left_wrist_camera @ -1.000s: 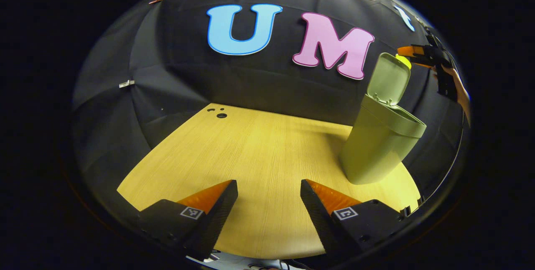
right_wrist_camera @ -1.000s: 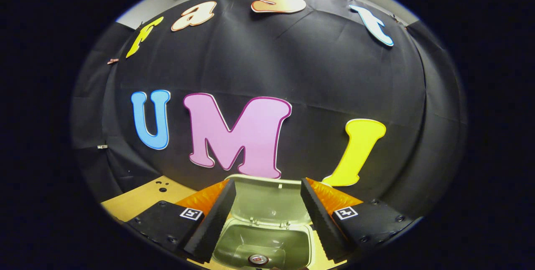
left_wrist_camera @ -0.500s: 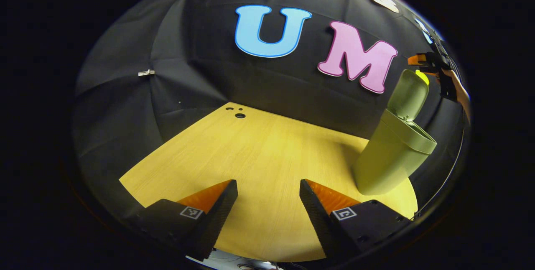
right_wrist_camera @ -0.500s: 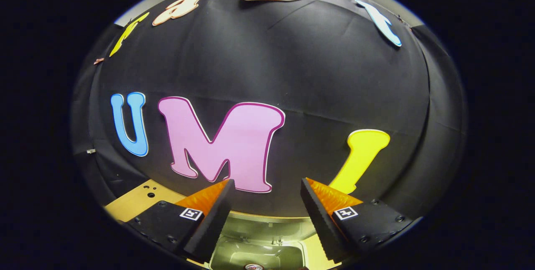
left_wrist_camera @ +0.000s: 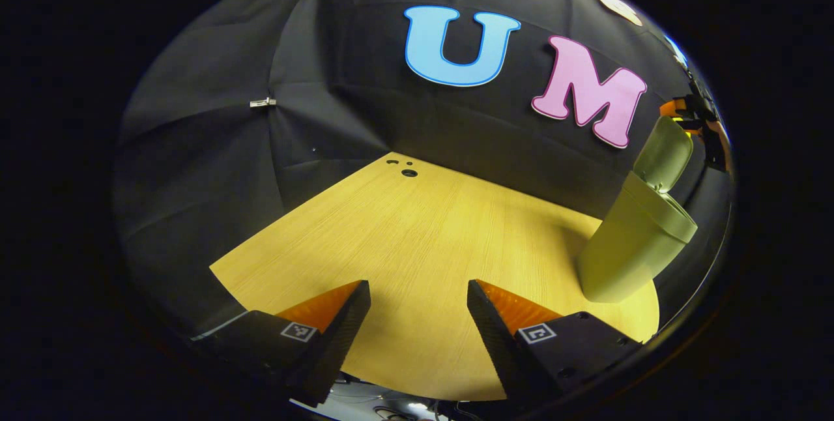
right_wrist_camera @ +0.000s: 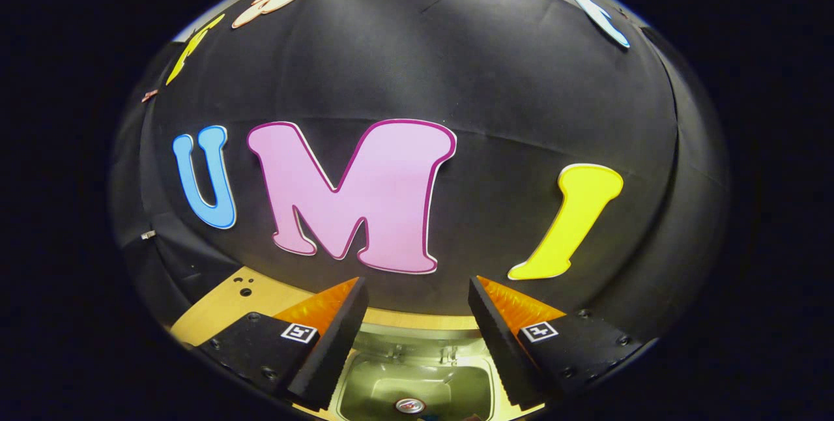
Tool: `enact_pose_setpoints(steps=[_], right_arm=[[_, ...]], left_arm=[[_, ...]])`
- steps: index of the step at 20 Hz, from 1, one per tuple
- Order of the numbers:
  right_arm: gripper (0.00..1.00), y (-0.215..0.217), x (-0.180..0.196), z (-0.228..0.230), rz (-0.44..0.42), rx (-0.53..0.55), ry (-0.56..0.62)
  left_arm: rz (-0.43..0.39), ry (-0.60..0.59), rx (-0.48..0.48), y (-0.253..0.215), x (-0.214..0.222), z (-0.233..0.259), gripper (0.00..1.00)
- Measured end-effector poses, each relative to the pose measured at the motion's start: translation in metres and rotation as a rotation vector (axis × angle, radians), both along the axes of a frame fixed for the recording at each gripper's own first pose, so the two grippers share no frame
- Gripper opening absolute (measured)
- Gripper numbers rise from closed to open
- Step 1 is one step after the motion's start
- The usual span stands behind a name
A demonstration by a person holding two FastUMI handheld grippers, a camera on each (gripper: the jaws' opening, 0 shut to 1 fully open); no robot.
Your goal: Press the lid of the desktop garbage bin to open it, pick up the crumpled paper on the desktop and throw it into the bin, then pick up the pop can on the desktop and drop it into the bin, and finally close the garbage bin lid.
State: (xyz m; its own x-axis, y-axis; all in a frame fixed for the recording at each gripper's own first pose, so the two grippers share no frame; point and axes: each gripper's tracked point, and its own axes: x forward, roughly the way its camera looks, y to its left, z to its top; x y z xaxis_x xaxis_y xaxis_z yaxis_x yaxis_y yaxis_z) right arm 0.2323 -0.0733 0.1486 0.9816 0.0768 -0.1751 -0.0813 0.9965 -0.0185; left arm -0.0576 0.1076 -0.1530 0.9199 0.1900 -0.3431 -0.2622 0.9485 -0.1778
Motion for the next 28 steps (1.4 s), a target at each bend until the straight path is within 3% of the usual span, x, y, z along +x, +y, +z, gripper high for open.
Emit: enact_pose_setpoints(steps=[4,7,13,18,24,28], right_arm=[[0.97,-0.001,-0.041,-0.027,0.006,0.044,0.051],[0.98,-0.006,-0.073,-0.052,0.004,0.016,0.063],[0.98,-0.006,-0.123,-0.129,0.003,0.028,0.144],[0.99,-0.006,-0.137,-0.177,-0.001,0.062,0.207],[0.99,0.0,-0.134,-0.179,-0.001,0.045,0.129],[0.99,0.002,-0.134,-0.186,-0.002,0.057,0.153]], left_arm=[[-0.057,-0.004,0.027,-0.011,0.003,0.004,0.96],[-0.106,-0.006,0.044,-0.022,0.008,0.005,0.96],[-0.196,0.001,0.075,-0.051,0.014,0.006,0.96],[-0.236,0.005,0.089,-0.069,0.015,0.011,0.96],[-0.246,0.043,0.123,-0.077,0.016,0.007,0.96],[-0.255,0.038,0.151,-0.086,0.025,0.012,0.96]])
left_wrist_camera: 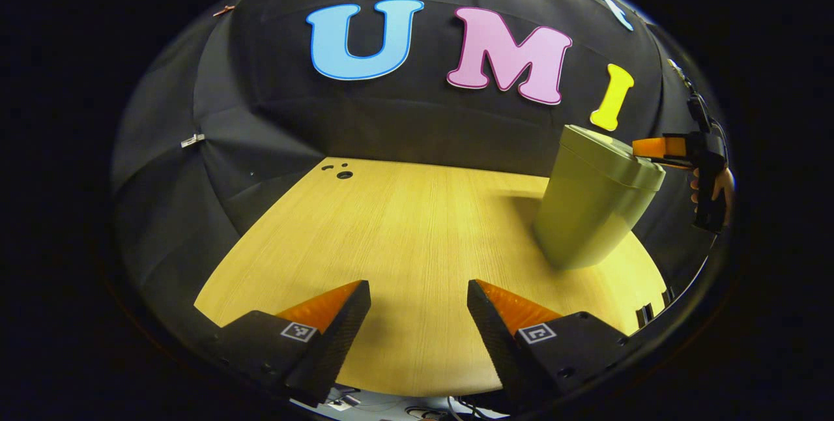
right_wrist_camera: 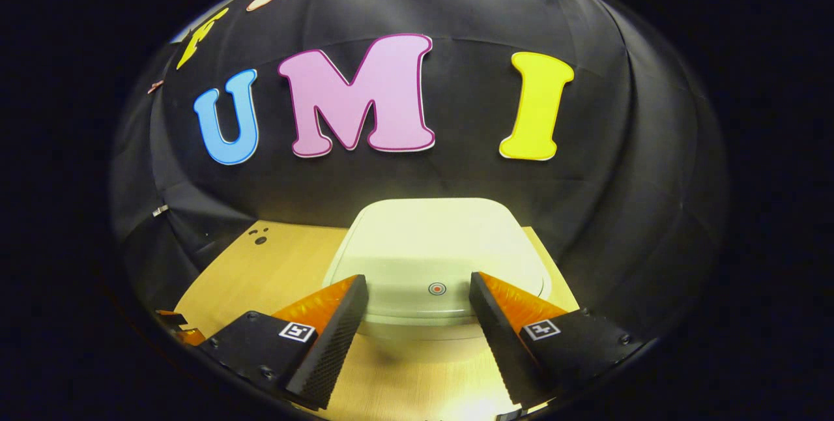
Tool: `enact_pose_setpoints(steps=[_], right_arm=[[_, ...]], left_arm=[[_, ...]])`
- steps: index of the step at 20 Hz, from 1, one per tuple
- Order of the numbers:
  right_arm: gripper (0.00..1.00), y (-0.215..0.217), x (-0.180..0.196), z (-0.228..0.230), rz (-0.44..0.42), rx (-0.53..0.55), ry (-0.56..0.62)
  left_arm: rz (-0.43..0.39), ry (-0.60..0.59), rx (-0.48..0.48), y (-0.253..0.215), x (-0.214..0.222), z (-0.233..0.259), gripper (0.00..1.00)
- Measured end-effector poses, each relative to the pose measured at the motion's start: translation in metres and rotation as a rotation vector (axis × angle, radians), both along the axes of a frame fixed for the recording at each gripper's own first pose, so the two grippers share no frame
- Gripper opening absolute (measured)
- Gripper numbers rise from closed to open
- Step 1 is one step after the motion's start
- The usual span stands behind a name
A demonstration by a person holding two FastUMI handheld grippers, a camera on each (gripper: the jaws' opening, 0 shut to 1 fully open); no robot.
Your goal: Press the lid of the desktop garbage bin to open it, pick up the crumpled paper on the desktop and throw it into the bin, then pick up the pop can on the desktop and drop it into the bin, and finally close the garbage bin lid.
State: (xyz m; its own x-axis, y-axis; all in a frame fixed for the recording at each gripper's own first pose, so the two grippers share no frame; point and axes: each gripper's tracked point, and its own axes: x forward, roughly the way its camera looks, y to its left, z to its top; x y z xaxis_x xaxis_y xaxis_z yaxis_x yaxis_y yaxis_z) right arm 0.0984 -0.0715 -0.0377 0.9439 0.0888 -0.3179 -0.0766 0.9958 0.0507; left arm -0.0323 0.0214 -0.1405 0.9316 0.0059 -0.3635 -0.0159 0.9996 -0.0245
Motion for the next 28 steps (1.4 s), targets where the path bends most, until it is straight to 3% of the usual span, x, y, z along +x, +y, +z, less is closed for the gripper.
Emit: enact_pose_setpoints(steps=[6,11,13,16,19,23,28], right_arm=[[0.98,-0.002,0.001,0.011,0.01,0.0,-0.051],[0.98,0.009,-0.014,0.071,0.042,-0.037,-0.306],[0.98,0.024,-0.025,0.083,0.063,-0.041,-0.341],[0.98,0.05,-0.046,0.081,0.084,-0.023,-0.322],[0.98,0.066,-0.072,0.07,0.053,-0.023,-0.293],[0.98,0.092,-0.106,0.046,0.029,0.014,-0.268],[0.98,0.102,-0.138,0.02,0.009,0.016,-0.23]], left_arm=[[-0.026,-0.043,-0.007,-0.023,0.022,0.018,0.96],[-0.019,-0.155,0.015,-0.028,0.035,0.059,0.96],[-0.02,-0.203,0.011,-0.031,0.034,0.082,0.96],[-0.022,-0.318,0.009,-0.03,0.028,0.126,0.96],[-0.017,-0.359,0.032,-0.024,0.023,0.144,0.96],[-0.048,-0.418,0.035,-0.019,0.007,0.149,0.96],[-0.042,-0.381,0.021,-0.003,-0.018,0.125,0.96]])
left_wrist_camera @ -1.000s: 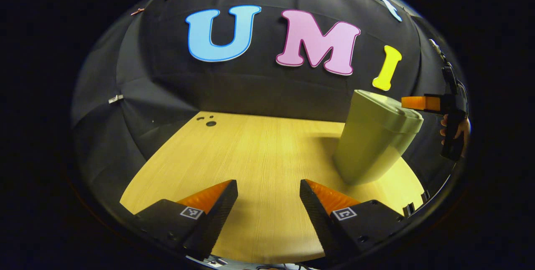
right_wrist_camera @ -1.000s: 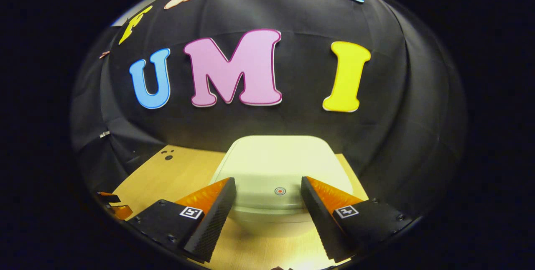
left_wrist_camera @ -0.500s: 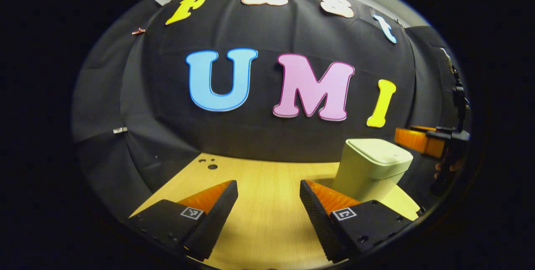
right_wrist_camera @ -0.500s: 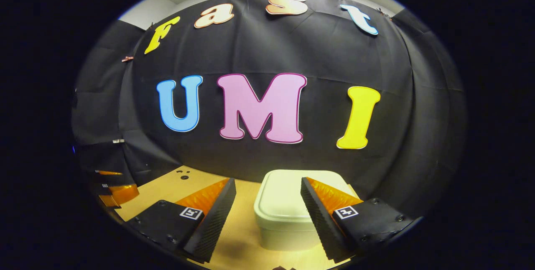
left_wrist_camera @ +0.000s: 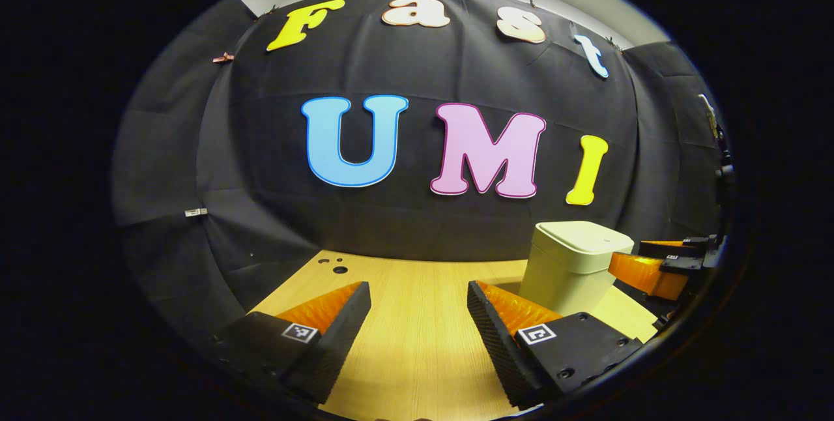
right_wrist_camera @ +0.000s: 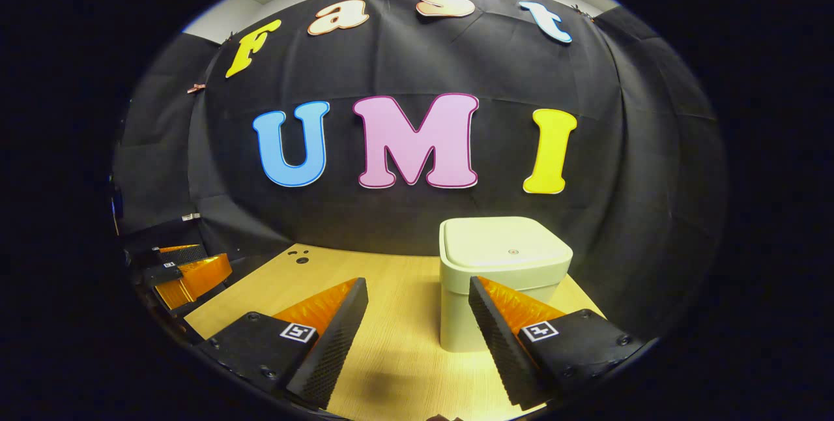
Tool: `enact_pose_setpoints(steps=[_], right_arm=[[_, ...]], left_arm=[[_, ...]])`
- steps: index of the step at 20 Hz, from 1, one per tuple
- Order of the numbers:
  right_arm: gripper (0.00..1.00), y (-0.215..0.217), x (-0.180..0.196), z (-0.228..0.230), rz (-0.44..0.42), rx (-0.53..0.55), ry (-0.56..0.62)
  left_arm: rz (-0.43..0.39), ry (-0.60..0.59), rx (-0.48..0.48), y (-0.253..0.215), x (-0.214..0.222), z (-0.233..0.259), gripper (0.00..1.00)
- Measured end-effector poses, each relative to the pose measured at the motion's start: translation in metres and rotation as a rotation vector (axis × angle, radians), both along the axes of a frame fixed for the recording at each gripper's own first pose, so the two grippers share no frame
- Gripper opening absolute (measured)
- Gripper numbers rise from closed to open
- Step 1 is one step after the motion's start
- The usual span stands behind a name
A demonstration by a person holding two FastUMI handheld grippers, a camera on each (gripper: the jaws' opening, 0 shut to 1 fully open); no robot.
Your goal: Press the lid of the desktop garbage bin to open it, pick up the crumpled paper on the desktop and throw it into the bin, then pick up the pop can on the desktop and drop it into the bin, and finally close the garbage bin lid.
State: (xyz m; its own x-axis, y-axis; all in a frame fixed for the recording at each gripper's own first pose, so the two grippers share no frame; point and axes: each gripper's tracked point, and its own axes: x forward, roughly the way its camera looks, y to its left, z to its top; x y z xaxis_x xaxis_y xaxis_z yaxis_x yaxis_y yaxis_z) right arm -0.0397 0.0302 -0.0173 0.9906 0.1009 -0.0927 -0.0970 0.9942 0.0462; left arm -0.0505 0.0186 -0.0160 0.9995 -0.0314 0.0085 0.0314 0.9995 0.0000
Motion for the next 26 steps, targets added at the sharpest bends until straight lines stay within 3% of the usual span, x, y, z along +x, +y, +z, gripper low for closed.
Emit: enact_pose_setpoints(steps=[12,26], right_arm=[[0.98,0.006,-0.037,-0.019,-0.025,0.002,0.025],[0.98,0.026,-0.049,-0.029,-0.009,-0.012,0.035]], left_arm=[[0.004,0.017,0.016,0.017,-0.028,-0.017,0.96],[-0.013,0.055,0.023,0.029,-0.044,-0.04,0.96]])
